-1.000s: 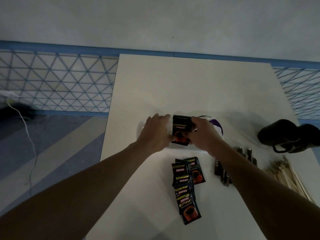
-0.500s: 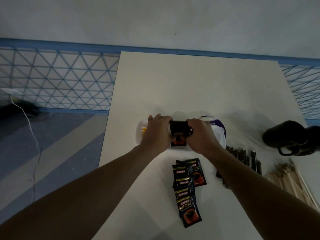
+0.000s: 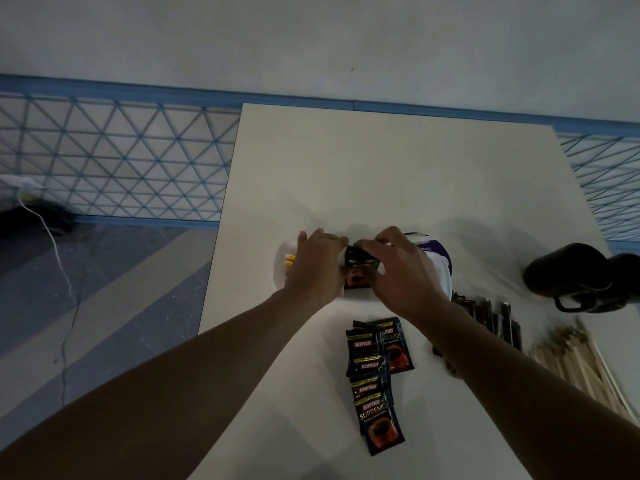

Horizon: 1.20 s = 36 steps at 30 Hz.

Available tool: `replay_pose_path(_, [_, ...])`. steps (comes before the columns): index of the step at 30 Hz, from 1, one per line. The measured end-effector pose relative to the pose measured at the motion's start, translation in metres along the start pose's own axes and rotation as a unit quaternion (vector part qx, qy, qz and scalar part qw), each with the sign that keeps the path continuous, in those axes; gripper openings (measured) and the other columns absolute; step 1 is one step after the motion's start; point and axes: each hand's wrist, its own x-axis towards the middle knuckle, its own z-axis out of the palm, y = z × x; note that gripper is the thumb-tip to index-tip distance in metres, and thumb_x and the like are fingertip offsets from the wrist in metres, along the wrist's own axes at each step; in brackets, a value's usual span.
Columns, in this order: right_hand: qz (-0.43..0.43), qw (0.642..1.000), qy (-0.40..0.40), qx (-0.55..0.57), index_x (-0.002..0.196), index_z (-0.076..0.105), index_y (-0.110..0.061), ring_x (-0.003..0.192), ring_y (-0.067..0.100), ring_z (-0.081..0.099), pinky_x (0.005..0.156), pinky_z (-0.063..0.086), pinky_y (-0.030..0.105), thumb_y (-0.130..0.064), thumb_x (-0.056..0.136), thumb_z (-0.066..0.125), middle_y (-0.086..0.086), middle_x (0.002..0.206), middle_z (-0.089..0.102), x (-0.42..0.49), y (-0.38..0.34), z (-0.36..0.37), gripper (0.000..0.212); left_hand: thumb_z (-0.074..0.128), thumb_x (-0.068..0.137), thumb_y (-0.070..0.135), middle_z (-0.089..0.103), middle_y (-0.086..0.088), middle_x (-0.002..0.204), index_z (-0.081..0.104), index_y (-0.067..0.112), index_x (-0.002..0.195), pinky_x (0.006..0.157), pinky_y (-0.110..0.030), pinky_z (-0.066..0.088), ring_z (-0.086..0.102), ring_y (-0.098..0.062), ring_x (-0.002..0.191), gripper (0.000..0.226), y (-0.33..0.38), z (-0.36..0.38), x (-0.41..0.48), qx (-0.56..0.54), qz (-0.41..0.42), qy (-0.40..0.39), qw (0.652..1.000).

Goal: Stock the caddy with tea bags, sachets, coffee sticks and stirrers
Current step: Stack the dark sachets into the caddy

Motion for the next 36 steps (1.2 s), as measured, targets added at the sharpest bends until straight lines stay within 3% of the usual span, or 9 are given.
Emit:
replay_pose_path(4, [0.009, 1.0, -0.016, -0.005, 0.113, 0.073, -0.02, 0.077, 0.023, 0.065, 0.059, 0.057, 0.039, -0.015, 0.085, 0.074, 0.002, 0.101, 0.064, 0.001, 0.001, 0.006, 0.028, 0.069, 0.088, 0.02, 0.06, -0.013, 0.13, 0.058, 0.009, 0.132, 0.118, -0.04, 0.013, 0.042, -0.027, 0.13, 0.047, 0.005, -0.003, -0.004, -0.035, -0.021, 0.019, 0.999])
replay_pose_path(7, [0.004, 0.998, -0.025, -0.063, 0.115, 0.07, -0.021, 0.08, 0.024, 0.066, 0.059, 0.055, 0.036, -0.018, 0.087, 0.07, 0.002, 0.103, 0.064, 0.001, 0.0, 0.004, 0.028, 0.068, 0.088, 0.015, 0.063, -0.013, 0.119, 0.063, 0.009, 0.127, 0.117, -0.038, 0.017, 0.048, -0.028, 0.12, 0.04, 0.009, -0.004, -0.005, -0.045, -0.033, 0.042, 0.998])
replay_pose_path(10, [0.008, 0.995, -0.027, -0.097, 0.125, 0.057, -0.018, 0.085, 0.025, 0.064, 0.059, 0.052, 0.033, -0.027, 0.081, 0.076, 0.006, 0.112, 0.057, 0.003, -0.003, -0.001, 0.048, 0.067, 0.086, 0.008, 0.064, -0.015, 0.117, 0.066, 0.007, 0.122, 0.115, -0.038, 0.02, 0.048, -0.028, 0.116, 0.036, 0.011, -0.006, -0.006, -0.05, -0.041, 0.044, 0.997])
replay_pose_path(14, [0.034, 0.984, -0.084, -0.153, 0.133, 0.037, -0.023, 0.079, 0.023, 0.062, 0.055, 0.053, 0.035, -0.045, 0.069, 0.082, 0.007, 0.111, 0.044, 0.011, -0.005, 0.002, 0.081, 0.066, 0.085, 0.01, 0.064, -0.009, 0.104, 0.069, 0.012, 0.113, 0.109, -0.042, 0.03, 0.042, -0.018, 0.095, 0.029, 0.014, -0.006, -0.006, -0.031, -0.043, 0.045, 0.998])
replay_pose_path(19, [0.053, 0.976, -0.098, -0.188, 0.129, 0.038, -0.023, 0.073, 0.026, 0.06, 0.052, 0.045, 0.032, -0.044, 0.072, 0.078, 0.009, 0.108, 0.042, 0.019, -0.008, 0.013, 0.074, 0.061, 0.088, 0.01, 0.064, -0.007, 0.098, 0.07, 0.012, 0.106, 0.103, -0.039, 0.035, 0.029, -0.011, 0.087, 0.02, 0.016, -0.006, -0.008, -0.027, -0.059, 0.051, 0.997])
replay_pose_path(26, [0.047, 0.972, -0.089, -0.211, 0.122, 0.043, -0.022, 0.065, 0.025, 0.061, 0.05, 0.045, 0.031, -0.041, 0.077, 0.076, 0.008, 0.103, 0.046, 0.024, -0.002, 0.017, 0.059, 0.057, 0.089, 0.008, 0.07, -0.004, 0.096, 0.072, 0.014, 0.103, 0.091, -0.032, 0.04, 0.057, -0.025, 0.097, 0.022, 0.021, -0.009, -0.009, -0.013, -0.075, 0.049, 0.996])
replay_pose_path(36, [0.023, 0.968, -0.129, -0.215, 0.137, 0.038, -0.024, 0.075, 0.026, 0.065, 0.058, 0.05, 0.033, -0.048, 0.076, 0.077, 0.01, 0.114, 0.044, 0.028, -0.003, 0.007, 0.076, 0.056, 0.093, 0.007, 0.064, -0.009, 0.106, 0.069, 0.011, 0.11, 0.109, -0.04, 0.033, 0.046, -0.026, 0.114, 0.022, 0.023, -0.01, -0.013, -0.019, -0.091, 0.041, 0.995])
